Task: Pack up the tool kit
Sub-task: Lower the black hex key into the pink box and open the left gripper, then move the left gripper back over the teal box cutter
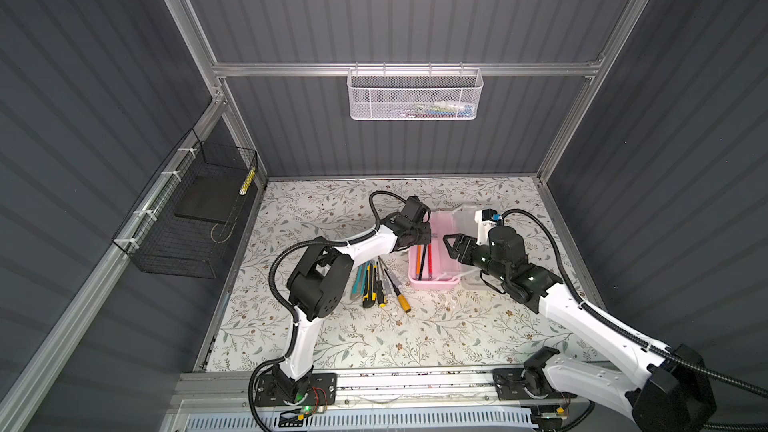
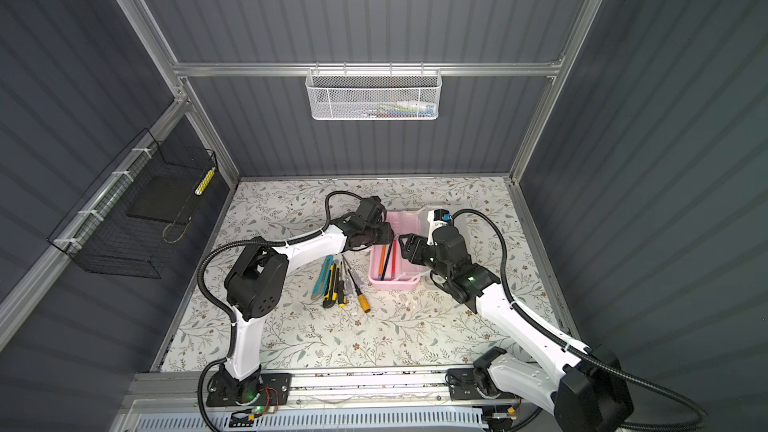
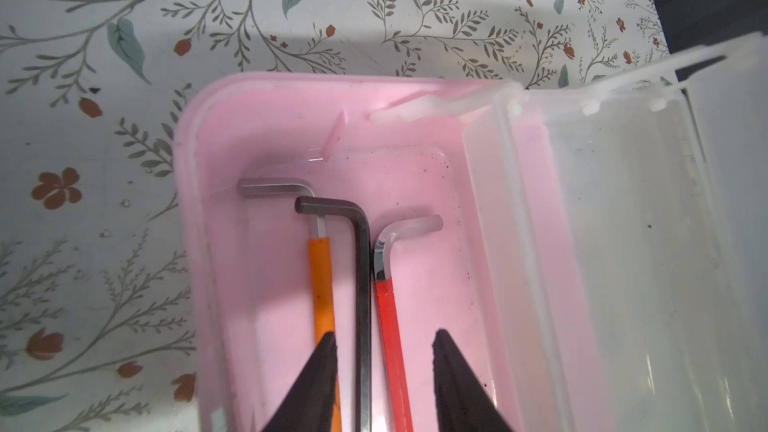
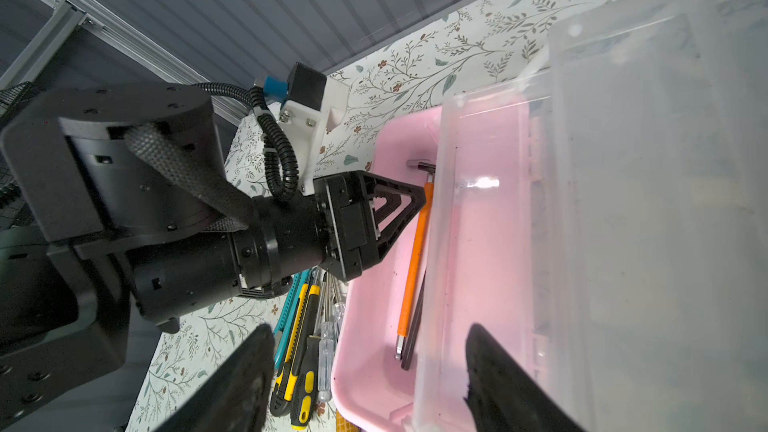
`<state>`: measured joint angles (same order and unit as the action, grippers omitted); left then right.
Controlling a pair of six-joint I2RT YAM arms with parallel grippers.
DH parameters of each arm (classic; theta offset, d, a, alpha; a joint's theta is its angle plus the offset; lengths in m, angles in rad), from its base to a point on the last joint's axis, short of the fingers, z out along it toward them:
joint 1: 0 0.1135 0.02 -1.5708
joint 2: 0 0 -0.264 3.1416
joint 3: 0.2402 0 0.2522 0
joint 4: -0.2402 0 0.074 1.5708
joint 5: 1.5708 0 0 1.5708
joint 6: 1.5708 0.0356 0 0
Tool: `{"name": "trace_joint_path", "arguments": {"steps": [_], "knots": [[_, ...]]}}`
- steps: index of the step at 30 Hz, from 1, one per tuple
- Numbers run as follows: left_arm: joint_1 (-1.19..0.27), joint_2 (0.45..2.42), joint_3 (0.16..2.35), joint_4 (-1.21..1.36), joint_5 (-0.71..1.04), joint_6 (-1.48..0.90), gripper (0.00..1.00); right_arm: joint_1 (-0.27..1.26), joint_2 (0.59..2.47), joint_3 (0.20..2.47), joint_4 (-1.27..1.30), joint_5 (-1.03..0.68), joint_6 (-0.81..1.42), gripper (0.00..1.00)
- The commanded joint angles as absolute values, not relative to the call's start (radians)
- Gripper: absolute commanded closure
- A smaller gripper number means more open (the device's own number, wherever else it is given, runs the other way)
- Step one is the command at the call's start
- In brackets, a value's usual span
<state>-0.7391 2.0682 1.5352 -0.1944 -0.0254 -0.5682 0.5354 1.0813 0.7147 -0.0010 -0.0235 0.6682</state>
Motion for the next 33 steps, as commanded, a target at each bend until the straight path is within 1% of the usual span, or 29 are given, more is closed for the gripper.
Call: {"name": "trace_joint_path", "arguments": {"steps": [1, 10, 16, 21, 25, 28, 33], "knots": [[-0.742, 1.999, 1.516, -0.207, -0.030, -0.536, 0.59, 0.532, 1.089, 0.745, -0.005, -0.036, 0.646, 0.27], [-0.742, 1.892, 1.482, -0.206, -0.046, -0.497, 0.56, 0.533, 1.089, 0.769, -0.036, -0.064, 0.624, 0.27], [-0.741, 1.789, 1.425, -0.217, -0.079, -0.462, 0.52, 0.561, 1.107, 0.794, -0.037, -0.084, 0.588, 0.27], [-0.736, 1.668, 1.301, -0.261, -0.143, -0.439, 0.44, 0.623, 1.155, 0.876, -0.118, -0.050, 0.511, 0.27], [-0.706, 1.571, 1.195, -0.302, -0.179, -0.452, 0.41, 0.663, 1.173, 0.917, -0.174, -0.024, 0.466, 0.27], [-0.654, 1.481, 1.083, -0.309, -0.178, -0.497, 0.42, 0.686, 1.193, 0.933, -0.203, -0.021, 0.455, 0.28], [-0.577, 1.362, 0.911, -0.294, -0.164, -0.571, 0.47, 0.735, 1.250, 0.970, -0.261, 0.001, 0.446, 0.30]]}}
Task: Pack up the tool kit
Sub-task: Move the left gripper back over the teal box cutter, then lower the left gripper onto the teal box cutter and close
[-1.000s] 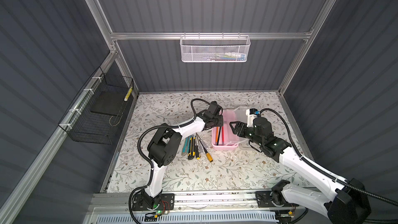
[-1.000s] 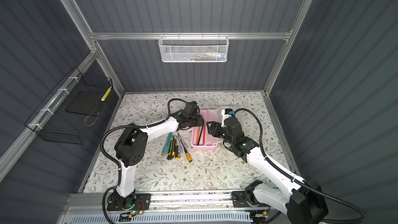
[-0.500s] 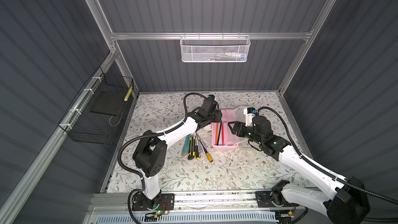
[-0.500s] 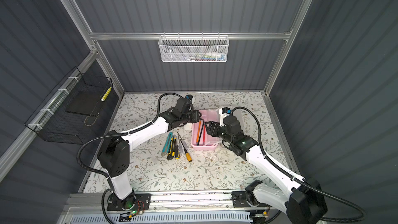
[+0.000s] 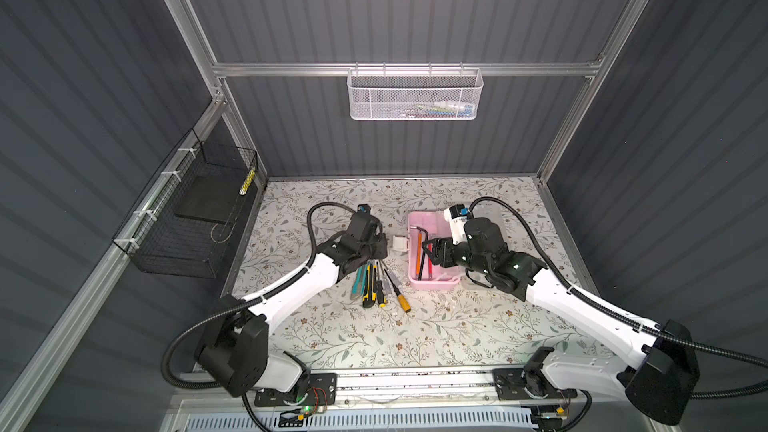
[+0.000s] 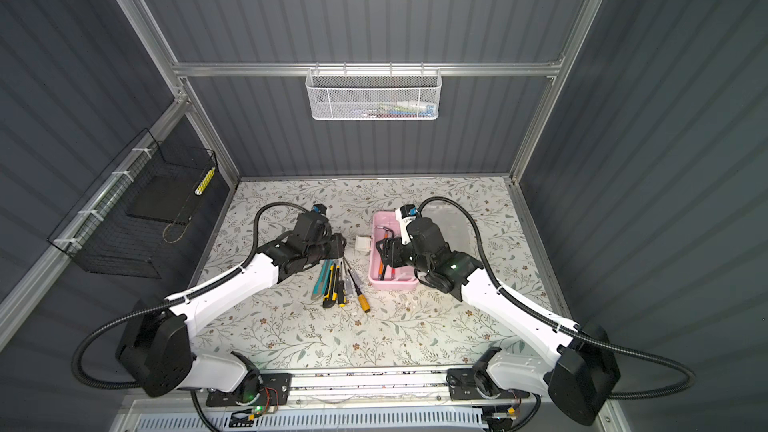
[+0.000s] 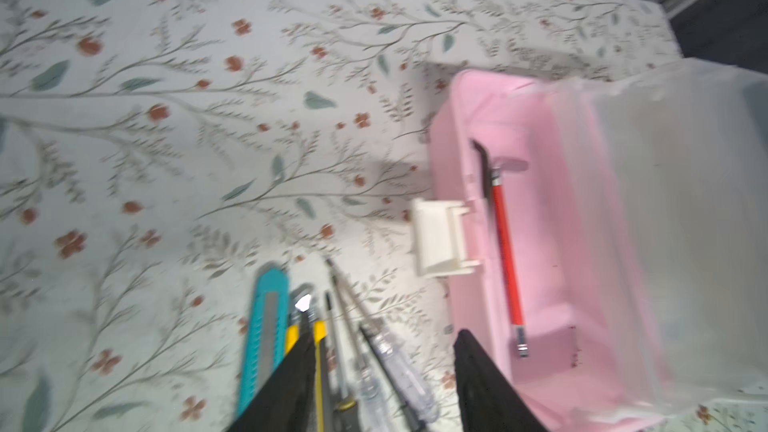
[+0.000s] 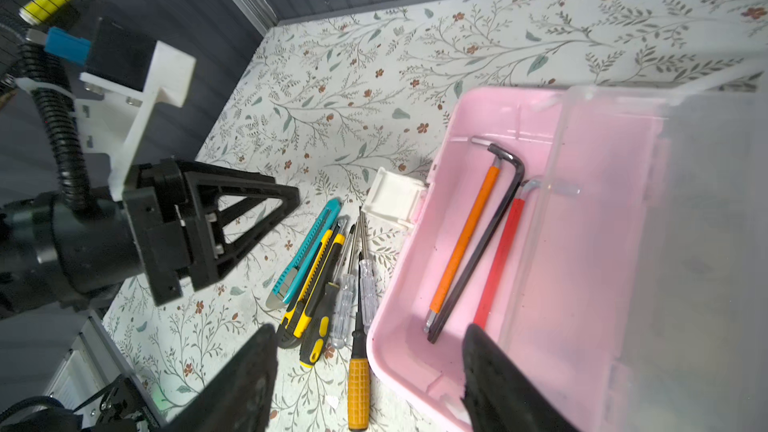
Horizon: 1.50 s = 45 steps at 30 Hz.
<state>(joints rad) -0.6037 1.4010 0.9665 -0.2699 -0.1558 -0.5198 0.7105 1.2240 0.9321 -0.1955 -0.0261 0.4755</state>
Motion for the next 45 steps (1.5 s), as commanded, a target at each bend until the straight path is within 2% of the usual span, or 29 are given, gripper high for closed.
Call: {"name": "trace_joint_path", "arguments": {"steps": [1, 8, 10, 12, 15, 35, 45], "knots": [[-0.572, 1.357, 0.898, -0.294, -0.165, -0.572, 0.47, 0.746, 1.259, 0.978, -0.271, 0.007, 0.443, 0.30], [-0.558, 1.400, 0.860, -0.335, -0.219, -0.549, 0.55, 0.806, 1.305, 0.998, -0.293, 0.032, 0.450, 0.30], [-0.556, 1.420, 0.849, -0.332, -0.223, -0.542, 0.52, 0.811, 1.320, 0.996, -0.288, 0.026, 0.462, 0.30], [-0.555, 1.438, 0.841, -0.324, -0.221, -0.536, 0.45, 0.814, 1.330, 0.991, -0.281, 0.026, 0.476, 0.30], [-0.555, 1.463, 0.822, -0.300, -0.207, -0.531, 0.43, 0.817, 1.334, 0.982, -0.271, 0.024, 0.489, 0.30], [-0.554, 1.573, 0.771, -0.248, -0.185, -0.539, 0.51, 0.816, 1.345, 0.942, -0.231, 0.034, 0.522, 0.28], [-0.554, 1.580, 0.767, -0.249, -0.198, -0.545, 0.51, 0.816, 1.357, 0.934, -0.217, 0.041, 0.520, 0.28]]}}
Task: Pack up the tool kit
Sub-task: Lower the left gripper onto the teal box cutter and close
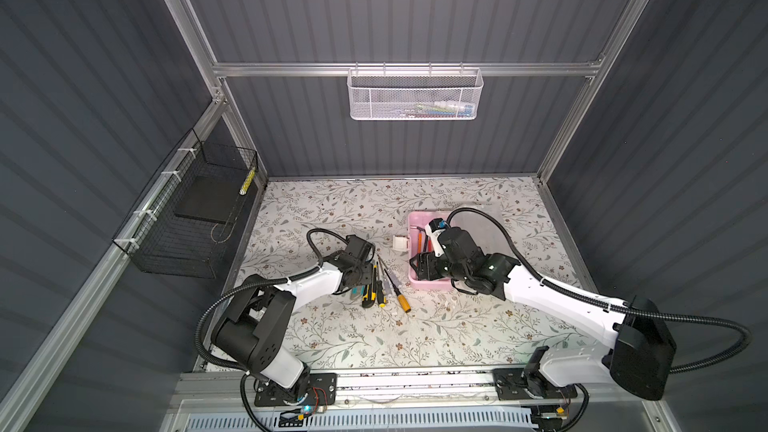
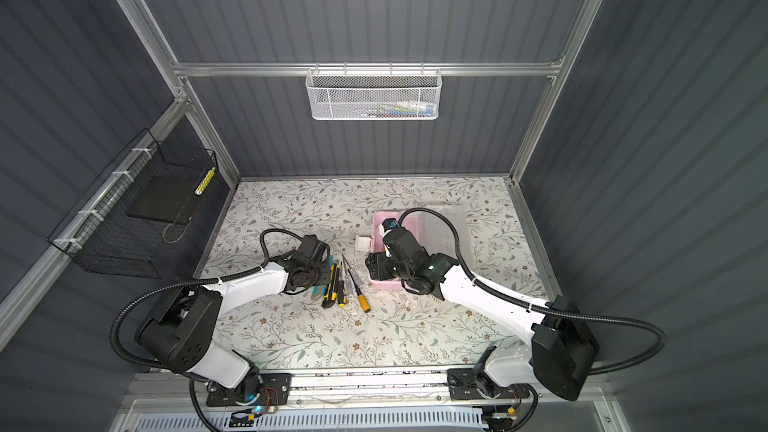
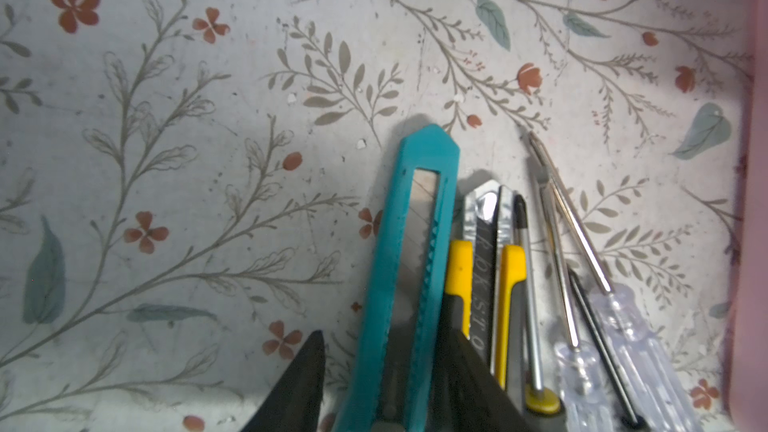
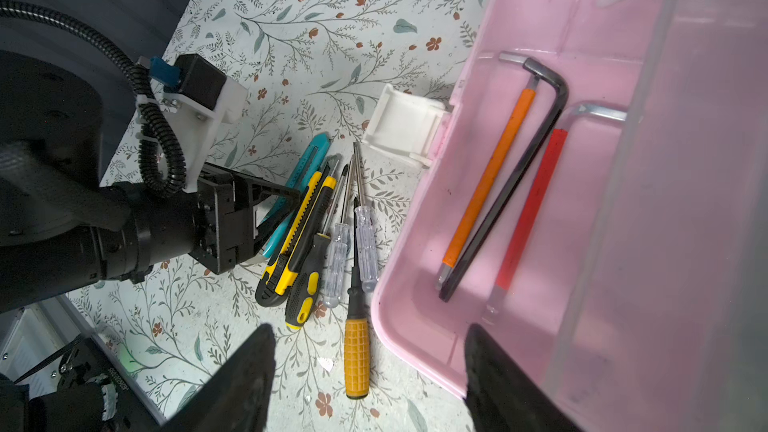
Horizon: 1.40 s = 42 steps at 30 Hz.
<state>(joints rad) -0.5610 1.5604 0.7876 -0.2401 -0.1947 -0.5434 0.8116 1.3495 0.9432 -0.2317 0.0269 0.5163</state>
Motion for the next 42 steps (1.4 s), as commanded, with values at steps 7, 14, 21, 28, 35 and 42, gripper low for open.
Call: {"name": "trace_joint_path", "arguments": {"steps": [7, 14, 21, 28, 35, 42], "knots": [[-0.554, 1.600, 0.767, -0.247, -0.201, -0.552, 0.52, 0.815, 1.376, 0.939, -0.216, 0.039, 0.523, 0.27], [-0.551, 1.532, 0.761, -0.261, -0.216, -0.546, 0.51, 0.815, 1.378, 0.946, -0.212, 0.040, 0.526, 0.27], [-0.551, 1.427, 0.749, -0.258, -0.221, -0.546, 0.49, 0.815, 1.381, 0.950, -0.210, 0.035, 0.526, 0.27], [-0.552, 1.477, 0.740, -0.244, -0.211, -0.542, 0.50, 0.815, 1.393, 0.957, -0.210, 0.032, 0.524, 0.27], [-0.553, 1.529, 0.742, -0.220, -0.191, -0.537, 0.53, 0.813, 1.396, 0.953, -0.209, 0.037, 0.526, 0.27], [-0.553, 1.573, 0.740, -0.205, -0.176, -0.535, 0.53, 0.807, 1.402, 0.946, -0.204, 0.027, 0.531, 0.27]]}}
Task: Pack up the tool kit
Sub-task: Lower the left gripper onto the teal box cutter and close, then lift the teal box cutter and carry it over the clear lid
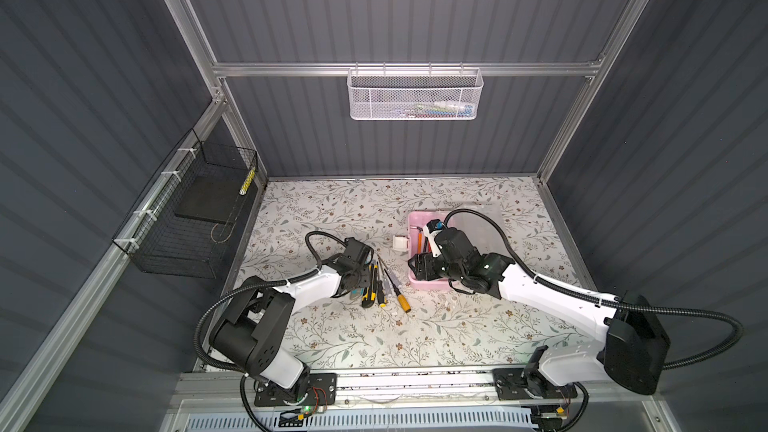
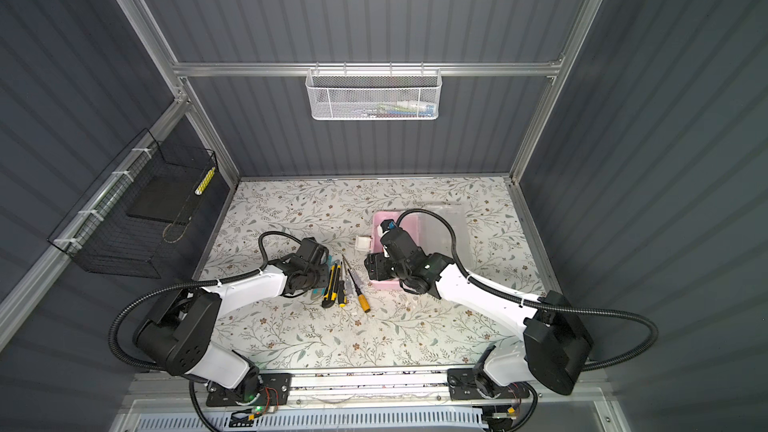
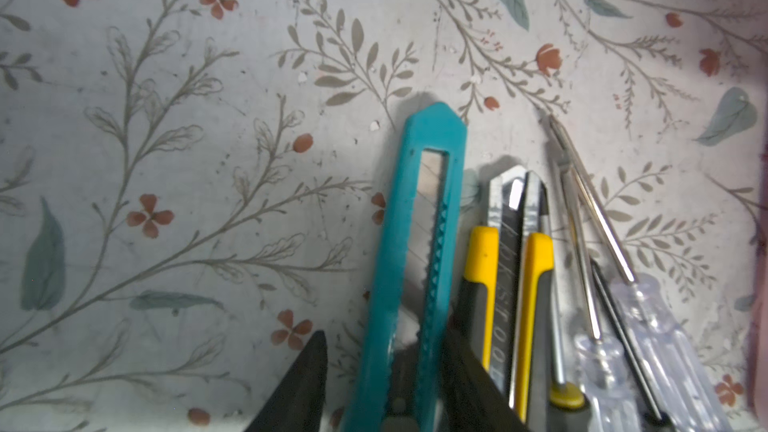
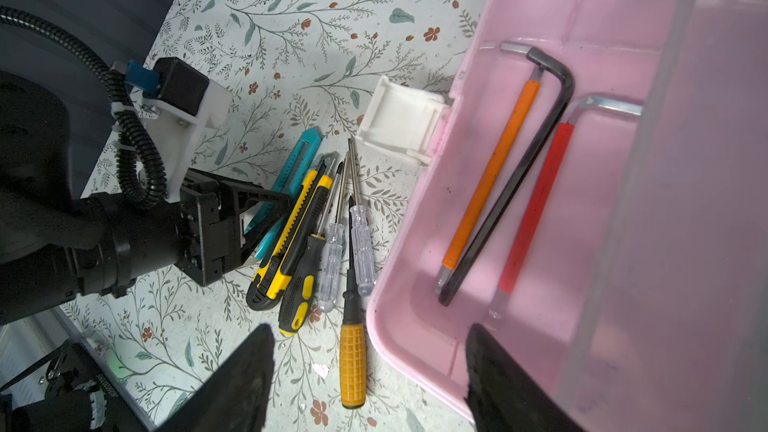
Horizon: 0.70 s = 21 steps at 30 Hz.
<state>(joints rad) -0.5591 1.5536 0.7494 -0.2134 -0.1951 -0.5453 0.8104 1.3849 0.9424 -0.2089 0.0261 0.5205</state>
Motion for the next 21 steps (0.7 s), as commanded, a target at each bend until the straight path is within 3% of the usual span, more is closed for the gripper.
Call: {"name": "trace_joint_path", "arguments": {"steps": [1, 12, 21], "knots": [[-0.552, 1.578, 0.742, -0.205, -0.174, -0.537, 0.53, 0.806, 1.404, 0.945, -0.202, 0.023, 0.533, 0.27], [-0.553, 1.617, 0.781, -0.258, -0.220, -0.535, 0.58, 0.790, 1.403, 0.931, -0.184, 0.005, 0.541, 0.27], [-0.554, 1.620, 0.785, -0.266, -0.220, -0.535, 0.67, 0.776, 1.411, 0.919, -0.167, -0.011, 0.550, 0.27]]}}
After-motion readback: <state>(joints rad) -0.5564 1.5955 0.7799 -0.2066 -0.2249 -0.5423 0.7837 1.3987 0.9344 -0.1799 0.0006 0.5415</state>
